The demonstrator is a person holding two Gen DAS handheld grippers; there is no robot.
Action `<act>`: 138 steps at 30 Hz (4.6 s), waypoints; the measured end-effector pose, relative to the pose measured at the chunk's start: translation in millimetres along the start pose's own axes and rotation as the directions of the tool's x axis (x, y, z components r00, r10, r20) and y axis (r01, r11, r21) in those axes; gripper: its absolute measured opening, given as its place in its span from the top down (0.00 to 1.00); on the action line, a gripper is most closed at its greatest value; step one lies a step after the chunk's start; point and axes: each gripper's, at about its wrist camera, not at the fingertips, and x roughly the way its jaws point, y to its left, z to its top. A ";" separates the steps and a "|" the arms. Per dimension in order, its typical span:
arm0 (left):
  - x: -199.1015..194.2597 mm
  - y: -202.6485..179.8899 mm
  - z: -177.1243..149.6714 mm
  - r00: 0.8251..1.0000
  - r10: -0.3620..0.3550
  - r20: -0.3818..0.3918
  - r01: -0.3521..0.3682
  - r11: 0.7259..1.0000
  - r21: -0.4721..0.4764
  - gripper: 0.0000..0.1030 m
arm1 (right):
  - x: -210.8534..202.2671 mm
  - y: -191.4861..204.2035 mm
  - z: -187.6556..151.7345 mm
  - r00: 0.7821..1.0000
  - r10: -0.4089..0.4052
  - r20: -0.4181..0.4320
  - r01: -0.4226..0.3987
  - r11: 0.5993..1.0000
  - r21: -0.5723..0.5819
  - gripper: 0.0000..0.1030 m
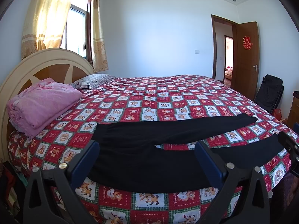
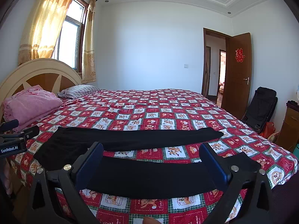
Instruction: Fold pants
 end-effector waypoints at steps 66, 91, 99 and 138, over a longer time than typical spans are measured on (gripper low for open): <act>4.9 10.3 -8.7 1.000 0.004 -0.012 -0.004 1.000 -0.011 0.00 | 2.5 6.4 -7.6 1.000 0.011 -0.017 -0.012 1.000 -0.005 0.01; 264.4 170.4 23.0 0.957 0.084 -0.278 -0.102 0.994 -0.048 0.00 | 90.9 -10.6 -69.0 0.967 0.132 -0.220 -0.136 0.991 -0.006 0.02; 357.0 189.3 21.5 0.900 -0.033 -0.435 -0.011 0.995 -0.098 0.19 | 128.3 -27.9 -65.7 0.954 0.093 -0.285 -0.096 0.995 0.003 0.11; 381.4 186.2 6.1 0.875 -0.163 -0.456 0.159 0.986 -0.047 0.86 | 315.1 -187.0 0.0 0.880 -0.311 -0.360 0.242 0.944 -0.224 0.54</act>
